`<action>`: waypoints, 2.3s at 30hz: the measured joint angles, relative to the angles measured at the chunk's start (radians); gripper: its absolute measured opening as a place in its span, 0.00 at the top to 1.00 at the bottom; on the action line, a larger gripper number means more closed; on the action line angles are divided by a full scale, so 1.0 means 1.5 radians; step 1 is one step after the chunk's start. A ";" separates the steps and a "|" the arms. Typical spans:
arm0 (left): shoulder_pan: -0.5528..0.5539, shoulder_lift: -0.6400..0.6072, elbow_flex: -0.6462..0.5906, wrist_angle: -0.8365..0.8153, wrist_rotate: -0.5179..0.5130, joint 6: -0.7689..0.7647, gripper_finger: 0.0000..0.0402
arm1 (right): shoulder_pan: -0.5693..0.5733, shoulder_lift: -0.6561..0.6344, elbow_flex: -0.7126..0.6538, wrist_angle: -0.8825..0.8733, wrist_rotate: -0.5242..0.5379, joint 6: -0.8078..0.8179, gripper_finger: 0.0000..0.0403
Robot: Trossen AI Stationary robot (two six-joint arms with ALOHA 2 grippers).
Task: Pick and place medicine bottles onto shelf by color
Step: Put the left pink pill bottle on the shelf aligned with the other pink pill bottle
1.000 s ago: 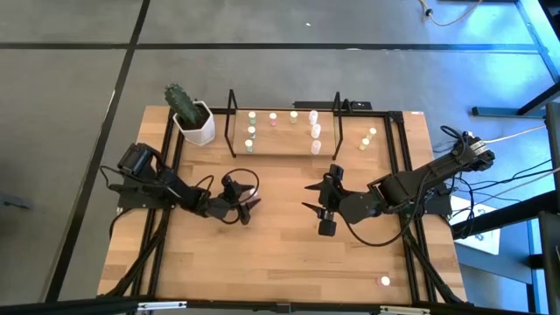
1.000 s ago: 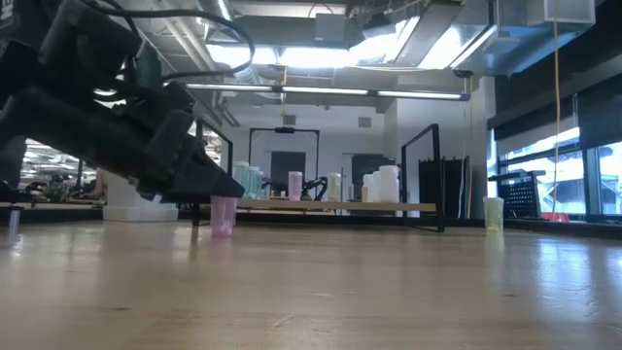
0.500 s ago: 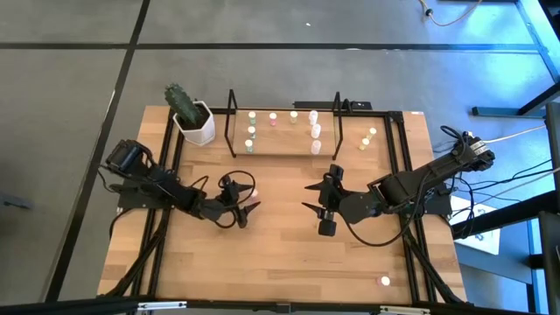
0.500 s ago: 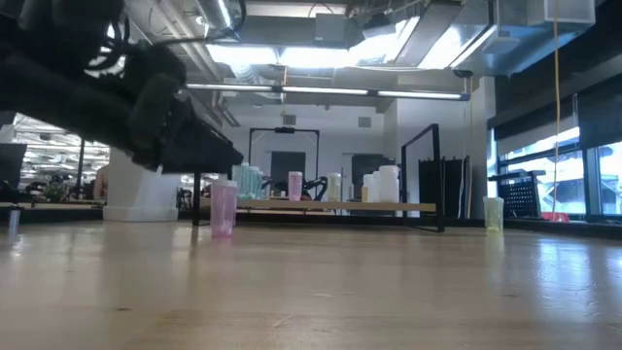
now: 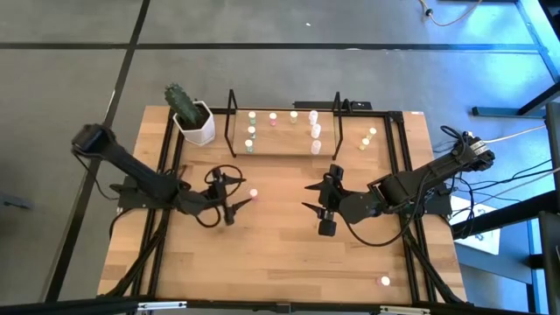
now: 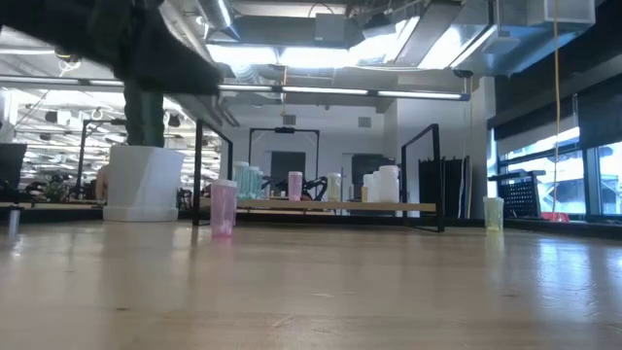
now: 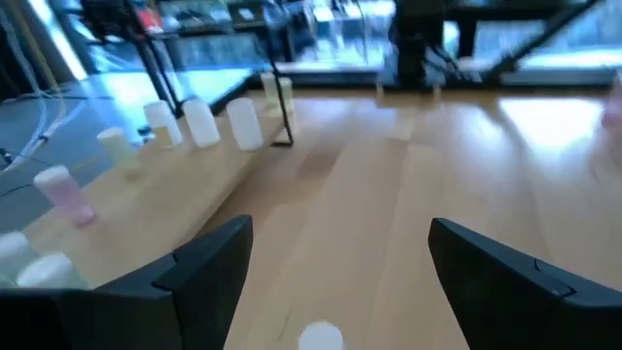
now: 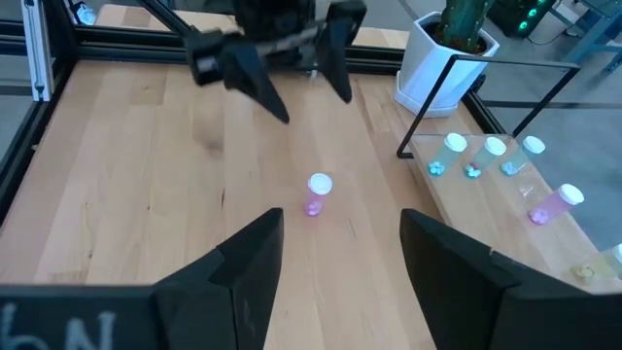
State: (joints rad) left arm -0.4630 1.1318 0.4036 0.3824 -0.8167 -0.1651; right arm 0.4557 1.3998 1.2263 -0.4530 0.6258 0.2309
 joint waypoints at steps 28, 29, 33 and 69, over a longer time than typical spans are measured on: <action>0.208 0.147 0.332 -0.596 0.442 -0.075 0.24 | 0.000 0.000 0.000 0.000 0.000 0.000 0.48; 0.214 0.155 0.332 -0.597 0.442 -0.075 0.24 | 0.000 0.000 0.000 0.000 0.000 0.000 0.48; 0.231 0.184 0.332 -0.596 0.442 -0.075 0.24 | 0.000 0.000 0.000 0.000 0.000 0.000 0.48; 0.275 0.293 0.332 -0.568 0.429 -0.097 0.24 | 0.000 0.000 0.000 0.000 0.000 0.000 0.48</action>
State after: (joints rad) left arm -0.0505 1.5709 0.9020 -0.4689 -0.1738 -0.3105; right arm 0.4553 1.3998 1.2263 -0.4526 0.6258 0.2306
